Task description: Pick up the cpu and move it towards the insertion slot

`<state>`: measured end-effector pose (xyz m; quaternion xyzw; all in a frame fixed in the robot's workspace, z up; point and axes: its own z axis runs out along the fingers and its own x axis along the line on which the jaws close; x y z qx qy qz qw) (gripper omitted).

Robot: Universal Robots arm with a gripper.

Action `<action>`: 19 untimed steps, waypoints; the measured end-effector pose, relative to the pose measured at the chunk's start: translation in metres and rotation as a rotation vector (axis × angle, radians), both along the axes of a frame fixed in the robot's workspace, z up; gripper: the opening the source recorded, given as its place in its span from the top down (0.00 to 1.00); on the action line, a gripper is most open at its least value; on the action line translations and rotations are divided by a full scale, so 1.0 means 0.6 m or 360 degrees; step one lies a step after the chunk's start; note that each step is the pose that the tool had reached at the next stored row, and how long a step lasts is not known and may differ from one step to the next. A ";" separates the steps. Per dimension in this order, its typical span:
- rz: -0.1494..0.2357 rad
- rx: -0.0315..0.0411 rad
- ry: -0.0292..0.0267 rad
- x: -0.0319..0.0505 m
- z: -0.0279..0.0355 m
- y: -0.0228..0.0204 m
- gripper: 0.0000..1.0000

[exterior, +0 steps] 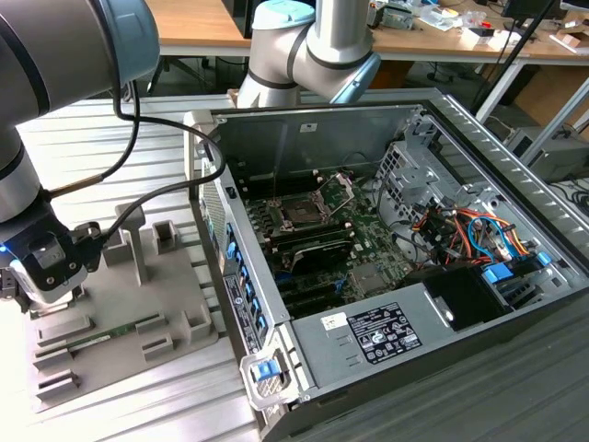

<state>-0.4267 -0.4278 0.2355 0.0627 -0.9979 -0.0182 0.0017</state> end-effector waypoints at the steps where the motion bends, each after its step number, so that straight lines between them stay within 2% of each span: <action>1: 0.0000 0.0000 0.00001 0.000 0.001 0.0000 0.45; 19: 0.0000 0.0000 0.00001 0.000 0.010 0.0000 0.45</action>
